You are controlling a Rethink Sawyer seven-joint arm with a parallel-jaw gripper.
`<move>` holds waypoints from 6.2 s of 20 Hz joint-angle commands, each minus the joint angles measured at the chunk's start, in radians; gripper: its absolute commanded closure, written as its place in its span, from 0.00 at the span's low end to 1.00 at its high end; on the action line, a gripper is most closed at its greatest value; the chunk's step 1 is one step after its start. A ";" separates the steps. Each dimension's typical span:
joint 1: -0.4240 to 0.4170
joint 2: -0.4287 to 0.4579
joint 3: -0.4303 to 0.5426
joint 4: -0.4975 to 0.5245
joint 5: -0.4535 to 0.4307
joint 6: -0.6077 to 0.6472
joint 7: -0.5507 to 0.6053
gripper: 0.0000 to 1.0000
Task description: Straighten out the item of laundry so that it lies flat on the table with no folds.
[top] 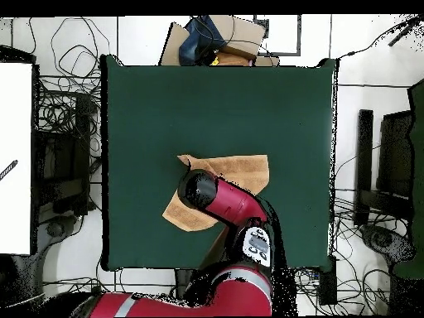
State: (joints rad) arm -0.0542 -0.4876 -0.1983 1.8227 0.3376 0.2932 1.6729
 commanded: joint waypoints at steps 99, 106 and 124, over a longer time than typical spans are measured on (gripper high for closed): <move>-0.256 0.038 0.210 0.104 -0.313 -0.270 0.104 0.00; -0.238 0.038 0.196 0.099 -0.294 -0.245 0.121 0.00; -0.222 -0.121 0.190 0.203 -0.281 -0.168 0.143 0.00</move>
State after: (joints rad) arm -0.2842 -0.5398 -0.0910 2.0018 0.0683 0.0639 1.6729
